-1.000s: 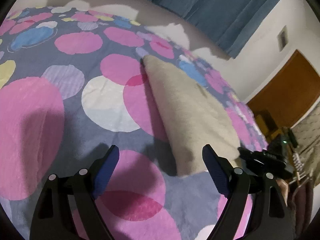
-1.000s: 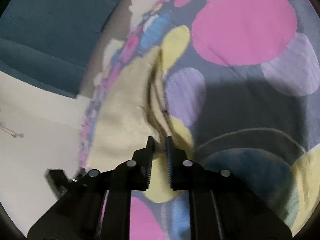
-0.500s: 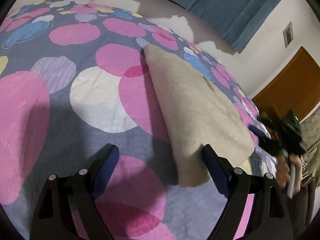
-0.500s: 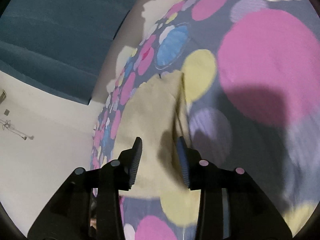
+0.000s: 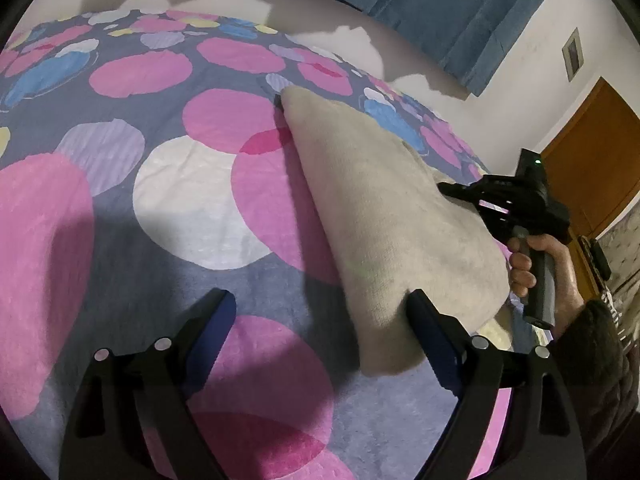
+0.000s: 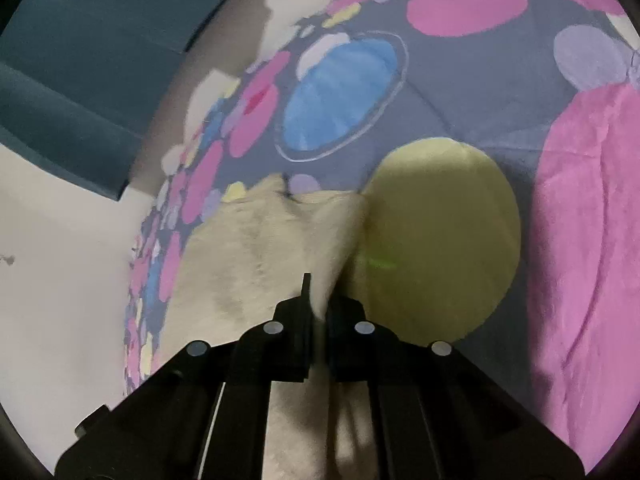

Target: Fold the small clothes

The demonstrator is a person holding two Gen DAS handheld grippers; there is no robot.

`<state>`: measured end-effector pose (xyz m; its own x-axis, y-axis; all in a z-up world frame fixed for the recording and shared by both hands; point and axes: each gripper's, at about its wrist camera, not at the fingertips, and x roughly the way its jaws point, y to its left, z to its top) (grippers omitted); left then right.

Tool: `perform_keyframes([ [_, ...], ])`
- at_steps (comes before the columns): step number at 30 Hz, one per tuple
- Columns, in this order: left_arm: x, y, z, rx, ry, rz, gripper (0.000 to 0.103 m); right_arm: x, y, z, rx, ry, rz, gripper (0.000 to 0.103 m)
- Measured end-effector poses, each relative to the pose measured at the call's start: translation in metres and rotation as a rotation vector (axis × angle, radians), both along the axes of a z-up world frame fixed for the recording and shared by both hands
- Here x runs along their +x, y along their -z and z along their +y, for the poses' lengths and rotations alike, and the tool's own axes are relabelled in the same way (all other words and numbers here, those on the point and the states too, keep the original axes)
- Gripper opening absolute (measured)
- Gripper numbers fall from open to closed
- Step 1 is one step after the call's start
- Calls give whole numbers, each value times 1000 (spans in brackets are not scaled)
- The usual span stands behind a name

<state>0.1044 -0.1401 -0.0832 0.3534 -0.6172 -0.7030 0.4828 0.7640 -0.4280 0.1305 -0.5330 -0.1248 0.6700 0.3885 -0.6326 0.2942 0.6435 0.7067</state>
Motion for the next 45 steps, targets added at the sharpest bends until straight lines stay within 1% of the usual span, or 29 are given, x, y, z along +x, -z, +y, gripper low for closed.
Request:
perform_keyframes([
  [2,0,0,0,2,1,2,86,1,4,-3,23,-1,-7,5],
  [4,1,0,0,0,2,0,87,-1,6,-7,75,5,-22,6],
  [5,0,0,1,0,2,0,87,-5,6,-11,105,9,-29,9],
  [7,0,1,1,1,2,1,87,-13,1,-12,109,20,-38,11],
  [9,0,1,1,1,3,0,87,-29,-8,-12,102,28,-68,14],
  [11,1,1,0,2,2,1,87,-47,-17,-8,102,25,-105,23],
  [15,1,1,0,3,2,1,87,-77,-31,7,89,-12,-146,32],
  [17,1,1,0,2,2,1,87,-93,-34,17,97,-37,-160,44],
  [18,1,1,1,1,2,1,87,-98,-35,21,103,-45,-165,45],
  [22,1,1,0,-3,3,3,87,-120,-28,36,126,-79,-154,46],
  [25,0,1,0,-1,4,3,87,-125,-3,41,151,-100,-79,46],
  [26,1,2,-1,3,6,3,87,-127,1,38,180,-91,-103,46],
  [28,0,2,-1,4,8,3,87,-128,2,35,211,-85,-122,45],
  [31,1,2,0,1,9,5,87,-128,1,39,179,-106,-139,47],
  [34,0,1,0,3,9,3,87,-132,1,41,154,-112,-179,47],
  [40,0,0,0,-6,10,2,87,-139,6,35,202,-97,-233,47],
  [43,1,1,3,-33,10,10,88,-142,5,31,237,-79,-260,51],
  [45,1,1,7,-64,6,20,88,-144,3,30,252,-74,-285,58],
])
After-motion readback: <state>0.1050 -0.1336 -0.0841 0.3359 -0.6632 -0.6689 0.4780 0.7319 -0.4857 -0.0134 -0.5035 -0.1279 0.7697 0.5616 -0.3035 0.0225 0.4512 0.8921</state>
